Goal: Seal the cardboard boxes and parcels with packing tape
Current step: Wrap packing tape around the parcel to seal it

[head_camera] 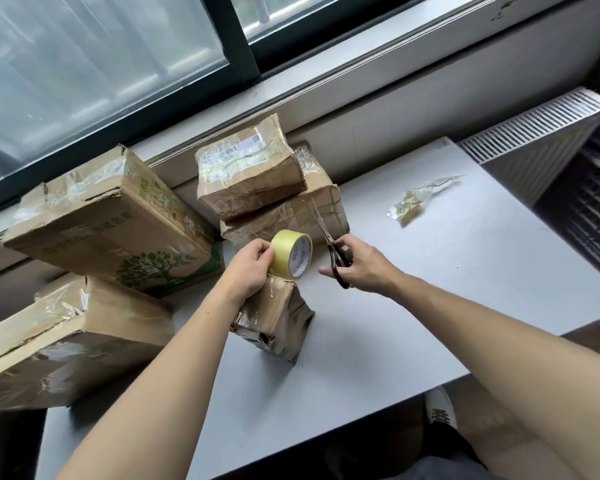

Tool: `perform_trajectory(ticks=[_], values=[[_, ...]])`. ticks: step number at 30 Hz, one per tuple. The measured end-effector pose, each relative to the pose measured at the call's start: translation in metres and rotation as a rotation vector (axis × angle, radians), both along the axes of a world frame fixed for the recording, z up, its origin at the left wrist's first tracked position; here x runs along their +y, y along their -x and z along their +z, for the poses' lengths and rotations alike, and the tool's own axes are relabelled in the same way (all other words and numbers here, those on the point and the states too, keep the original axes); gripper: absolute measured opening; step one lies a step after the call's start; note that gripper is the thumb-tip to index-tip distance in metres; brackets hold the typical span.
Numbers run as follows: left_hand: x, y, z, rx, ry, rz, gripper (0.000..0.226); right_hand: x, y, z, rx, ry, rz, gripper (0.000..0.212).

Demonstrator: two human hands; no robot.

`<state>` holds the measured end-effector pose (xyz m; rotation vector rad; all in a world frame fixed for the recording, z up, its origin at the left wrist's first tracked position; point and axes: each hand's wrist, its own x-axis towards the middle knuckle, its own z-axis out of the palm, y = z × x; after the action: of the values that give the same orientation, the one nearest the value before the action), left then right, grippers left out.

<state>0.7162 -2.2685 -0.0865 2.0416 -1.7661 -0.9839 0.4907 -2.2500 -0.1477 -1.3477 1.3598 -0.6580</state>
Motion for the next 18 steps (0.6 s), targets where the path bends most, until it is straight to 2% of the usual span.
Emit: perform_trajectory(ticks=[9, 18], values=[[0.024, 0.009, -0.009, 0.131, 0.143, 0.082, 0.019, 0.012, 0.036, 0.021, -0.117, -0.182, 0.174, 0.044], [0.025, 0.000, 0.015, 0.296, 0.168, 0.171, 0.015, -0.001, 0.043, 0.041, 0.024, -0.267, 0.330, 0.051]])
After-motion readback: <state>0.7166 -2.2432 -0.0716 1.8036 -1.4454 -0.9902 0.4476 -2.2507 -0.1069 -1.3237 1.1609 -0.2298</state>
